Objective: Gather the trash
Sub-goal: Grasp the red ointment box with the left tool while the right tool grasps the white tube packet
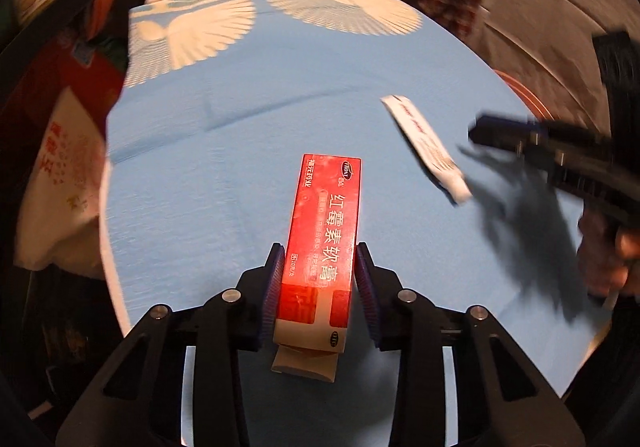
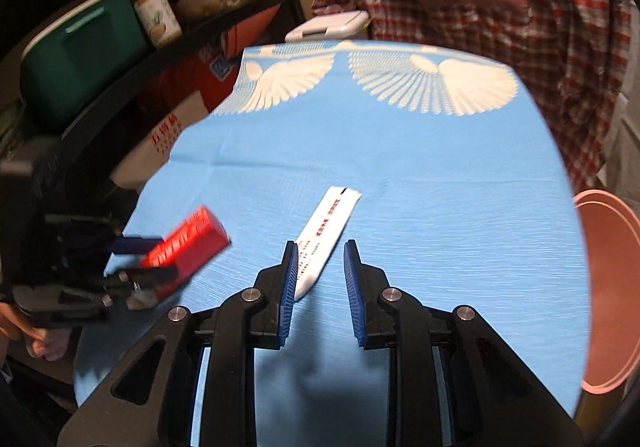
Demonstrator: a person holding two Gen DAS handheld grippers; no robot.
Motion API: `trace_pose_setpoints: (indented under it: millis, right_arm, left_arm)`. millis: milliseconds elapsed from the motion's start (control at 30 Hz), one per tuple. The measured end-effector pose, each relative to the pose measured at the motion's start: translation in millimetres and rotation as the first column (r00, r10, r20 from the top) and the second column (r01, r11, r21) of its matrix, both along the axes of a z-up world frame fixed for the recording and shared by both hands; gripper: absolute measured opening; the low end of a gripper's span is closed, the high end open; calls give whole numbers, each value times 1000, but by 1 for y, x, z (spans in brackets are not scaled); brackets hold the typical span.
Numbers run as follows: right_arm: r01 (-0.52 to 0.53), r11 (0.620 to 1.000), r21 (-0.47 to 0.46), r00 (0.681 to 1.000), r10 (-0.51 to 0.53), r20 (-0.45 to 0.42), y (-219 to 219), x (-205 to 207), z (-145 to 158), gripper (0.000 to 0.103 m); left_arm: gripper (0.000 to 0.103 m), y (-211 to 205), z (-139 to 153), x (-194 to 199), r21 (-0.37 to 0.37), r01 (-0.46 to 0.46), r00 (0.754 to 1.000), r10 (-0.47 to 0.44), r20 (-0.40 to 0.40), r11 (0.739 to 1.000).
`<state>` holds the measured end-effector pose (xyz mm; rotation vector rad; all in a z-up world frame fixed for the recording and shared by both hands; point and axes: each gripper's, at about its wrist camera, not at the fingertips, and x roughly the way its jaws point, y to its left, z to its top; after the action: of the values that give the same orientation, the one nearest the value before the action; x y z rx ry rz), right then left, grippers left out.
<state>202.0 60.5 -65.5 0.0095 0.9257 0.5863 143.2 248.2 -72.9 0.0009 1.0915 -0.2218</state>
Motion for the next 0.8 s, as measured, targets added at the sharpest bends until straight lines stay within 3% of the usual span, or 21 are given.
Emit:
trace_pose_setpoints:
  millis: [67, 233, 433, 600, 767, 800]
  right_arm:
    - [-9, 1000, -13, 1000, 9, -5, 8, 3, -5, 34]
    - [-29, 998, -58, 999, 29, -16, 24, 7, -16, 41]
    - [-38, 989, -143, 999, 37, -5, 33, 7, -24, 42]
    - [-38, 985, -170, 999, 38, -4, 31, 6, -24, 37]
    - [-31, 982, -186, 1000, 30, -7, 25, 9, -25, 18]
    - [-31, 982, -186, 1000, 30, -8, 24, 9, -25, 18]
  left_arm:
    - [36, 7, 1, 5, -6, -46, 999, 47, 5, 999]
    - [36, 19, 0, 17, -37, -171, 985, 171, 7, 985]
    - [37, 10, -4, 23, -18, -179, 984, 179, 6, 984]
    - [37, 12, -8, 26, -3, -171, 985, 171, -10, 985]
    - [37, 10, -11, 27, 2, -163, 986, 163, -22, 987]
    - [36, 10, -11, 27, 4, -163, 986, 163, -21, 987]
